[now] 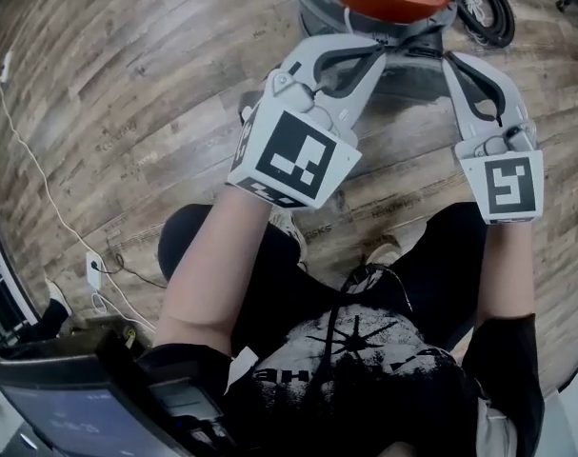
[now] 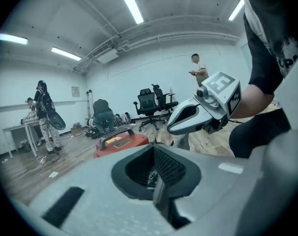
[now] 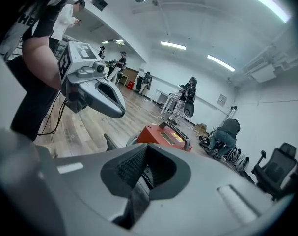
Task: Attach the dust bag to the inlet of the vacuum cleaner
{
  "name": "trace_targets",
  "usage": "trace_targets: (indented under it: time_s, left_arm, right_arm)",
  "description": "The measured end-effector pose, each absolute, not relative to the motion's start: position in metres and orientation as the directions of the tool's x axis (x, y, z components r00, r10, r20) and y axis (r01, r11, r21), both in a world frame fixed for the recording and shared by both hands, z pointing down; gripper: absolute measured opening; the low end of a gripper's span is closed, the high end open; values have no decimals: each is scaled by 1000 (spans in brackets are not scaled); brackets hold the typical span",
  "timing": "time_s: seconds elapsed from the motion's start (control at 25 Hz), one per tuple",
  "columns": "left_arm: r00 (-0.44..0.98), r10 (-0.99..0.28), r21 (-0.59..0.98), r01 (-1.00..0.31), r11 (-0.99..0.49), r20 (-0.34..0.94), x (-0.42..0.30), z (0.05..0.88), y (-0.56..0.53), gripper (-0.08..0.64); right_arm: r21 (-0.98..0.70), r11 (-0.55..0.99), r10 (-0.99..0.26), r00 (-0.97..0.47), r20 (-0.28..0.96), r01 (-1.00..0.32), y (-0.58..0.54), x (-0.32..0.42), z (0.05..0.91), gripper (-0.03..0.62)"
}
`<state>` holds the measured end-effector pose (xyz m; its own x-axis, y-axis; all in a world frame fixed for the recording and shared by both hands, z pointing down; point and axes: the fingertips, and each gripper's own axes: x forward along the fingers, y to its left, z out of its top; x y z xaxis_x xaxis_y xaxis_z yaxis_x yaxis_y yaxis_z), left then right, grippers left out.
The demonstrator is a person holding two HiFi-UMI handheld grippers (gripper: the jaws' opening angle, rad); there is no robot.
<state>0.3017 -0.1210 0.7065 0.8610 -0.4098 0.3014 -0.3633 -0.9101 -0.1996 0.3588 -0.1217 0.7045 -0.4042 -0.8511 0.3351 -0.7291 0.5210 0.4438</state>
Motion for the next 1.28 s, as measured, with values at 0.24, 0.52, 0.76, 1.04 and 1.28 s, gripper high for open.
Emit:
trace_targets:
  time_s: [0.24, 0.52, 0.76, 1.04, 1.28]
  left_arm:
    - [806, -478, -180, -443, -878, 348, 253, 707, -149, 2]
    - [794, -461, -44, -485, -873, 398, 212, 670, -125, 2]
    - [777, -466, 44, -532, -846, 423, 175, 557, -98, 2]
    - [765, -519, 144, -604, -784, 381, 128, 388, -86, 2]
    - [790, -514, 146, -582, -800, 333, 93, 289, -100, 2]
  right_arm:
    - [348, 526, -847, -443, 293, -776, -140, 331, 686, 5]
    - [218, 669, -734, -585, 344, -711, -116, 279, 627, 5]
    - [135, 734, -665, -663, 345, -665, -97, 233, 507, 5]
    - [108, 843, -524, -758, 388, -527, -75, 184, 358, 5]
    - [107, 811, -569, -733, 374, -575, -94, 150, 268, 5]
